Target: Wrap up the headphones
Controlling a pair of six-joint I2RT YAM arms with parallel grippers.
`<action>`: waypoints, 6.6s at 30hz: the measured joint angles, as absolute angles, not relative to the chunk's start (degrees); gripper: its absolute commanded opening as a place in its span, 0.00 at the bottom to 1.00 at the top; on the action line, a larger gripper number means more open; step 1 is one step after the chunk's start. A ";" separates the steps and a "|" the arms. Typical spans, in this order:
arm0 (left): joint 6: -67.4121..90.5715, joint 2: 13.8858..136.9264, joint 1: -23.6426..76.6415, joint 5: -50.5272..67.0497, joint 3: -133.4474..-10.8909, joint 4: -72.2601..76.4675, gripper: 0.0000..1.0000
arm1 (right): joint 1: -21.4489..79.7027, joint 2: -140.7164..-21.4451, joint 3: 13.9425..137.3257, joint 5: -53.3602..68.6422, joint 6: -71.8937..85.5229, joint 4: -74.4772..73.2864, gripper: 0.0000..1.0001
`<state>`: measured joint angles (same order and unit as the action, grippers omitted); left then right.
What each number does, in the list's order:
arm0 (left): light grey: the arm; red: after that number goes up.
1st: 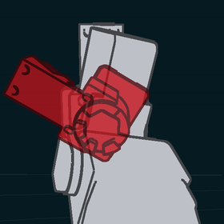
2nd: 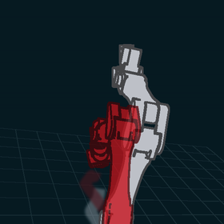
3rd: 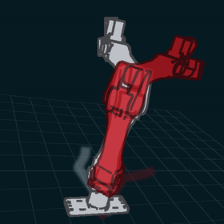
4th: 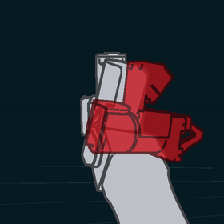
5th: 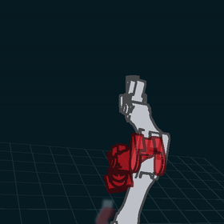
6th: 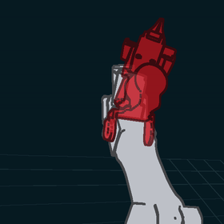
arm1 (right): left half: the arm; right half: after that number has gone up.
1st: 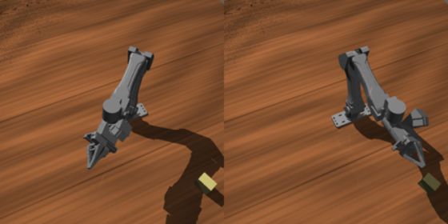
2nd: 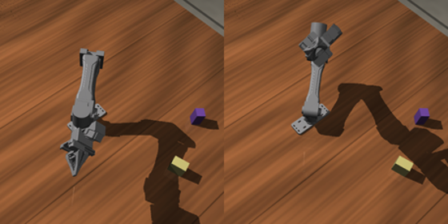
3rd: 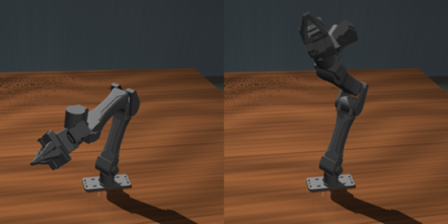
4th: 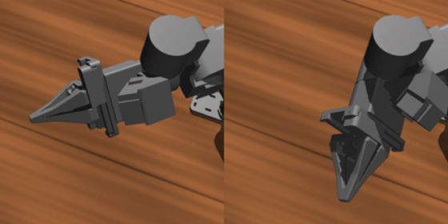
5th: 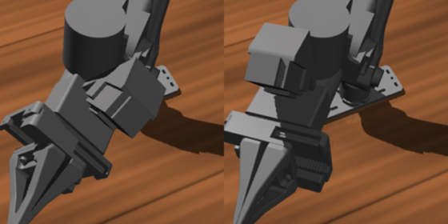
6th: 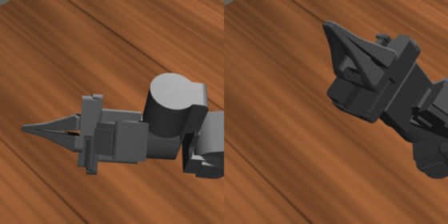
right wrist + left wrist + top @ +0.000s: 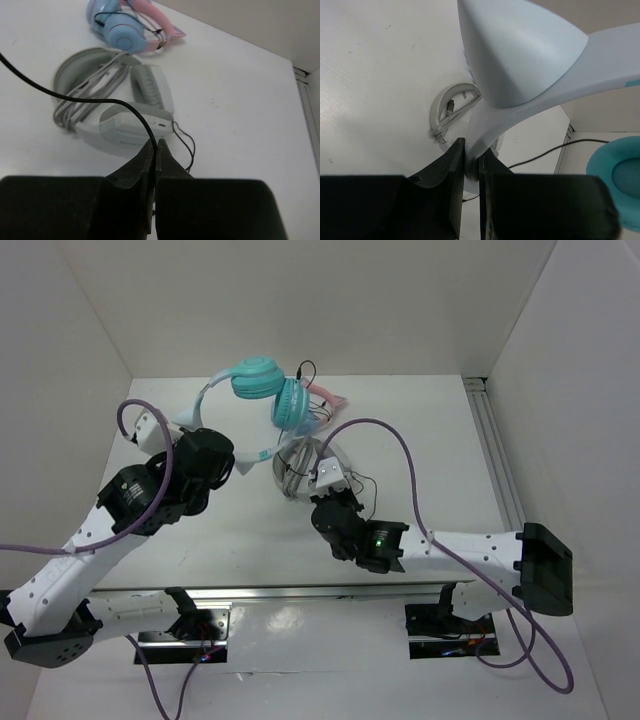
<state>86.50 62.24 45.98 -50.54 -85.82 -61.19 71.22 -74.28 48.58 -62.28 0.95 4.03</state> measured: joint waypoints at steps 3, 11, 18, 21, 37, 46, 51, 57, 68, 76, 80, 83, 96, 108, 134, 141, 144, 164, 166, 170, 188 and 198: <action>85.21 61.67 45.28 -50.00 -85.82 -60.84 0.00 | 67.94 -75.46 51.11 -63.13 0.36 3.90 0.00; 84.12 58.06 44.69 -50.72 -83.96 -59.92 0.00 | 69.32 -74.74 54.19 -53.91 -3.95 4.54 0.00; 84.18 58.57 44.64 -50.43 -81.01 -59.72 0.00 | 73.43 -77.14 59.16 -48.93 -6.61 5.06 0.00; 84.12 59.68 44.38 -50.50 -80.99 -59.51 0.00 | 74.59 -77.14 59.16 -48.97 -7.42 5.10 0.00; 77.71 64.42 38.96 -53.82 -76.44 -59.99 0.00 | 79.15 -74.41 59.16 -54.61 -13.06 6.48 0.00; 76.62 65.01 38.96 -52.73 -72.71 -58.59 0.00 | 79.26 -74.13 59.53 -51.53 -14.70 8.43 0.00; 75.37 64.73 38.65 -49.93 -72.36 -56.07 0.00 | 79.26 -74.76 59.83 -48.71 -14.68 8.73 0.00; 70.17 65.36 38.76 -48.86 -73.43 -52.66 0.00 | 80.03 -76.93 61.69 -44.16 -15.75 7.79 0.00; 55.13 67.05 43.88 -48.31 -70.24 -47.75 0.00 | 80.86 -76.38 63.11 -46.70 -21.65 6.33 0.00; 43.31 63.94 47.42 -45.50 -65.23 -46.13 0.00 | 80.86 -75.26 63.16 -51.99 -26.76 5.50 0.00; 38.26 63.68 48.56 -43.16 -65.23 -45.28 0.00 | 80.86 -72.82 63.16 -54.22 -28.82 5.02 0.00; 35.27 63.68 49.65 -41.93 -65.23 -45.36 0.00 | 80.86 -71.09 63.16 -56.34 -30.50 5.04 0.00; 26.65 64.53 56.42 -37.45 -65.25 -48.62 0.00 | 75.31 -69.47 62.54 -60.45 -36.36 6.85 0.00; 18.15 58.59 57.60 -23.94 -65.25 -49.65 0.00 | 67.81 -67.55 62.54 -55.92 -34.76 6.42 0.02; 17.30 55.51 58.87 -13.47 -74.67 -48.84 0.00 | 59.72 -64.99 55.07 -33.71 -15.68 7.01 0.00; 21.23 52.93 58.92 -17.52 -76.71 -48.82 0.00 | 59.59 -60.86 48.56 -24.77 -13.13 9.02 0.00; 22.00 52.31 58.92 -17.69 -78.52 -47.44 0.00 | 59.35 -58.94 46.52 -17.58 -12.45 11.00 0.00; 28.77 50.59 58.92 -20.45 -79.46 -44.71 0.00 | 50.85 -70.85 43.75 15.35 1.23 34.59 0.14; 28.86 50.59 58.92 -20.80 -79.81 -44.56 0.00 | 50.85 -71.85 43.59 16.60 2.15 36.05 0.14; 29.08 50.57 58.92 -21.45 -80.09 -44.49 0.00 | 50.70 -73.73 43.57 17.93 3.99 38.70 0.14; 38.26 47.68 58.92 -35.29 -80.18 -44.49 0.00 | 49.10 -87.26 40.64 21.28 12.38 51.64 0.16; 41.12 48.14 58.92 -45.28 -82.87 -44.88 0.00 | 49.15 -91.88 35.92 23.46 16.69 60.73 0.13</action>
<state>41.12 48.14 58.92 -45.28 -82.87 -44.88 49.15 -91.88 35.92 23.46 16.69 60.73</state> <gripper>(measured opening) 0.245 0.129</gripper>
